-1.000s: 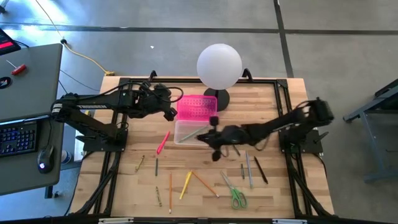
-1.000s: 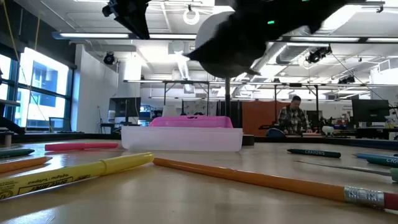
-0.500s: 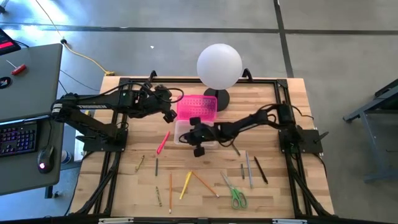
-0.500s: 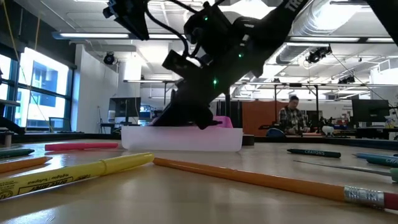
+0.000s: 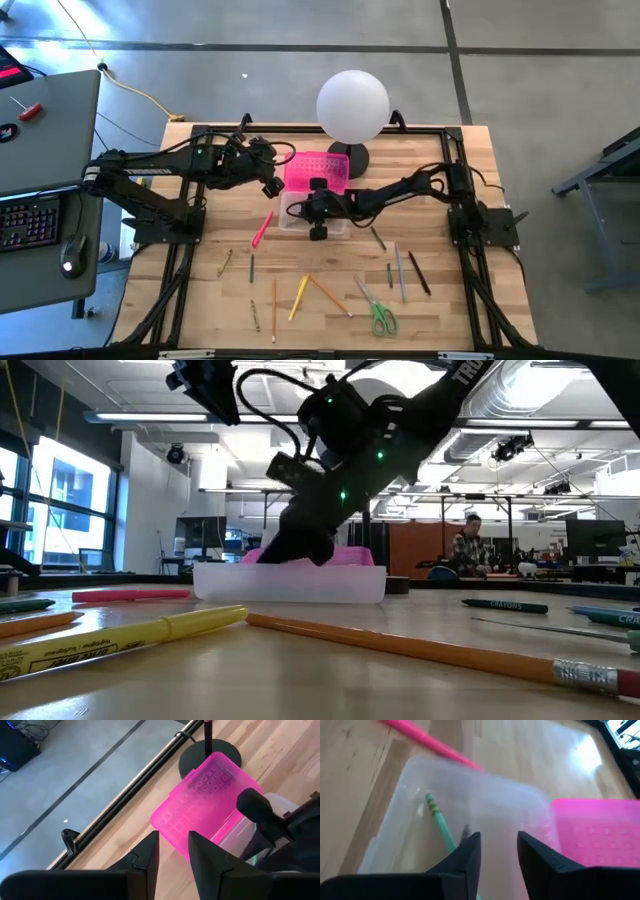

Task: Pick & place school supplies into a supply box
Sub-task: Put the green scissors into the pink supply box

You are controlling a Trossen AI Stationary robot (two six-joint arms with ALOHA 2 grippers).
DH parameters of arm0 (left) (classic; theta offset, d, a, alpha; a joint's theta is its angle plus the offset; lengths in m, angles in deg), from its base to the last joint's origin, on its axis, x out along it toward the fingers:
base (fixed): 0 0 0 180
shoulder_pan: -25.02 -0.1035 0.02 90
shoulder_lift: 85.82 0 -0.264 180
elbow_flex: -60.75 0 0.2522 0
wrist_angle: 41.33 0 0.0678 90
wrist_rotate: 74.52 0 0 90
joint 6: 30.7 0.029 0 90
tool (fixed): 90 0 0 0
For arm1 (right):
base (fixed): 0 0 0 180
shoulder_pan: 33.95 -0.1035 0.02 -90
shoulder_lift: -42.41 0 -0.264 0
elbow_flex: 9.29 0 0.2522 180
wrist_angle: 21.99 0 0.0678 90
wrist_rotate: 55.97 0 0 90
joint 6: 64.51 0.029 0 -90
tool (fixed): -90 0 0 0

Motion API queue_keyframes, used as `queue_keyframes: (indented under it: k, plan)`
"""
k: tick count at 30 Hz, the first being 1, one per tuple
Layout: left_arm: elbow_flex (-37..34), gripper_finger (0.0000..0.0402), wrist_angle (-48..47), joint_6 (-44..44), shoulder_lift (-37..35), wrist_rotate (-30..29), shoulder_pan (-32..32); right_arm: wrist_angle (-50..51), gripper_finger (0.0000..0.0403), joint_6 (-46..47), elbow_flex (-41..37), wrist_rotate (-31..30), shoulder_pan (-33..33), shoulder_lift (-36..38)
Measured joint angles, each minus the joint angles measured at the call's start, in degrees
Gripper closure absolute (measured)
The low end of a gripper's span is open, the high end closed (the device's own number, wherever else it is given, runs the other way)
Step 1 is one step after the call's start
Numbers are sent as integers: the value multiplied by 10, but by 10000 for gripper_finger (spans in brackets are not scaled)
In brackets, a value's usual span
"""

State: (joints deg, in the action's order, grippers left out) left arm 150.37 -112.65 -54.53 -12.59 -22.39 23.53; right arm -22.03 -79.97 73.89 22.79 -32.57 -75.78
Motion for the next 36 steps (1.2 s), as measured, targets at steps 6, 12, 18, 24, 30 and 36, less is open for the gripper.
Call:
queue_keyframes:
  k: [6, 12, 18, 24, 30, 36]
  plan:
    - [0, 268, 3, 0, 0, 0, 0, 82, 297, 11, 0, -3, -31, 89]
    - [0, 268, 2, -1, 0, 3, 0, 306, 300, 140, 1, 69, -96, 222]
    - [0, 268, 4, -4, 0, 1, 0, 474, 300, 299, -11, -10, -215, 284]
    - [0, 268, 6, -8, 0, 0, 0, 529, 300, 521, -18, -1, -316, 283]
    - [0, 268, 5, -19, 0, 0, 0, 575, 300, 689, -18, 82, -369, 262]
    - [0, 268, 5, -22, 0, 0, 0, 589, 300, 877, -18, 177, -404, 223]
